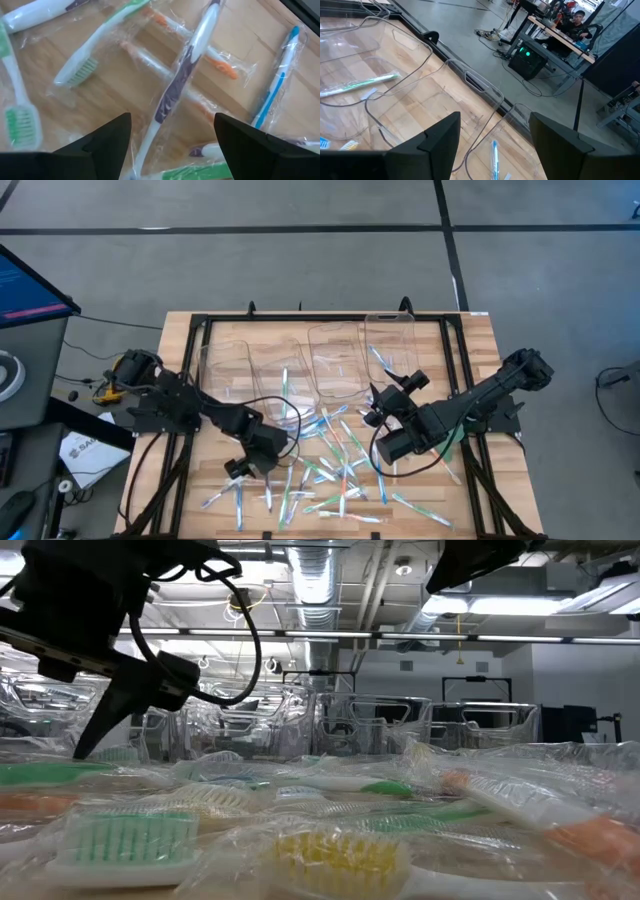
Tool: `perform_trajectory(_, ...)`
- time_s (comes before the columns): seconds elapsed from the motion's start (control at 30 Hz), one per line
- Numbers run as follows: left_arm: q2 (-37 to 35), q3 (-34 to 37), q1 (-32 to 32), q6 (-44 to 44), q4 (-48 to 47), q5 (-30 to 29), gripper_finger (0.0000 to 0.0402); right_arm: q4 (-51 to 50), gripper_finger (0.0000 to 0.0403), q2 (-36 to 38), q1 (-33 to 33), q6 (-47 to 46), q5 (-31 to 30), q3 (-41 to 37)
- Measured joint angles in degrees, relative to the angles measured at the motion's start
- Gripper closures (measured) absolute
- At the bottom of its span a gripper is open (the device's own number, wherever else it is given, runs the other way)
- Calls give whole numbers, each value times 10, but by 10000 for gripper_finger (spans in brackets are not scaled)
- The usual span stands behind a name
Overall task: Pick & Place Toothbrushes
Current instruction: Put the violet toothbrush into the left transparent bin
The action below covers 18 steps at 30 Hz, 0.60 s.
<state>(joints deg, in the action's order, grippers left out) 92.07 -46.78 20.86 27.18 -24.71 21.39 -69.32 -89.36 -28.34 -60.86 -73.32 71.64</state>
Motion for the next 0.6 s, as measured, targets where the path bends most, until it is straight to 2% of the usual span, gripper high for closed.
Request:
perform_trajectory(0.27, 0, 1, 0, 10, -1, -5, 169, 0, 171, 0, 0, 0, 0, 0)
perform_trajectory(0.6, -1, 16, 0, 15, -1, -20, 272, 0, 171, 0, 0, 0, 0, 0)
